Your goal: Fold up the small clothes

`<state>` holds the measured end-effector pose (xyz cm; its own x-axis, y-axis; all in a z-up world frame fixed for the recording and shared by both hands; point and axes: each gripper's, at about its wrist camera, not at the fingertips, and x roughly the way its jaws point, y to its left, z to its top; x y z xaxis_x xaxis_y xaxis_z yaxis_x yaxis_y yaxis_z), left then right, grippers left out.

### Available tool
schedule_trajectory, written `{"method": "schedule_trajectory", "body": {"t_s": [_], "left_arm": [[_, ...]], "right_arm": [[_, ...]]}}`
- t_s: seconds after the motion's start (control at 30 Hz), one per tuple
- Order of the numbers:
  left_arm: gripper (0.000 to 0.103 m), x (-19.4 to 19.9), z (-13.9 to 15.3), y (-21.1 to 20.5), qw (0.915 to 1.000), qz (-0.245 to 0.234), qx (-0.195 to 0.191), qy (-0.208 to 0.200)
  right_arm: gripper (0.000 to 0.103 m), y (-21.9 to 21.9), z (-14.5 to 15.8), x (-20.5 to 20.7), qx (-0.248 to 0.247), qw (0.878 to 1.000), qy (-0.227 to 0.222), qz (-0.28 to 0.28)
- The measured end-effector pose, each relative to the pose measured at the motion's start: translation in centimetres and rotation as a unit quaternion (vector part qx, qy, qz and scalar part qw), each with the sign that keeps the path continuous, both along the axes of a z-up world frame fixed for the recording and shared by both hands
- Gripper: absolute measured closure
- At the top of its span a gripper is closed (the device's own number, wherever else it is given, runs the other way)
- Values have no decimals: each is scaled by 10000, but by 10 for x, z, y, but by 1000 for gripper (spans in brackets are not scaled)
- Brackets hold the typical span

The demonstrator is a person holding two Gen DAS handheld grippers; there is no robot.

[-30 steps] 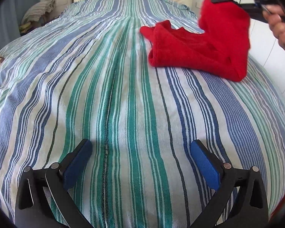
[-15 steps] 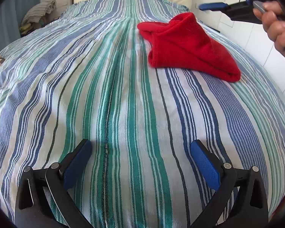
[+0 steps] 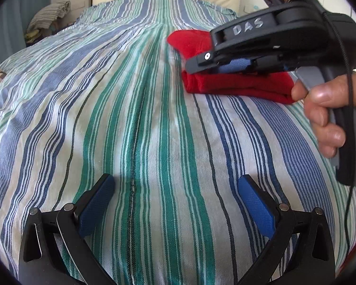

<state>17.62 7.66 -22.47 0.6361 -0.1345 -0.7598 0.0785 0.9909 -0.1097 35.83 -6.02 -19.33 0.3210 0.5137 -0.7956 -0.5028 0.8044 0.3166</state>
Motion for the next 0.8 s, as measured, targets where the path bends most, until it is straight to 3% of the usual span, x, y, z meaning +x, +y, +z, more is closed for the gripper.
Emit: {"method": "schedule_trajectory", "body": {"t_s": [0.13,0.23,0.3,0.43,0.53,0.57,0.63,0.73,0.8], "left_arm": [[0,1,0,0,10000,-5,14,14],[0,1,0,0,10000,-3,19,14],[0,2,0,0,10000,-3,20,12],[0,0,1,-1,10000,-4,16,-3],[1,-2,11,2,9998,-13,15,178],[1,-1,19,3,9997,-8,-91,238],[1,6,41,6,9976,-108,-669,146],[1,41,78,5,9899,-184,-1403,-63],[1,78,92,-1,9845,-352,-1721,8]], "right_arm": [[64,-52,52,-8,537,9973,-390,-304],[64,-95,72,-18,486,9950,-540,-681],[64,-116,61,-23,351,9948,-392,-868],[64,-136,-12,-27,-248,9907,624,-1184],[62,-152,-11,-44,95,9908,381,-1295],[59,-157,-5,-47,216,9904,355,-1322],[36,-166,10,-51,350,9905,174,-1321],[30,-178,34,-44,340,9898,-246,-1364],[30,-186,44,-29,483,9874,-281,-1482]]}}
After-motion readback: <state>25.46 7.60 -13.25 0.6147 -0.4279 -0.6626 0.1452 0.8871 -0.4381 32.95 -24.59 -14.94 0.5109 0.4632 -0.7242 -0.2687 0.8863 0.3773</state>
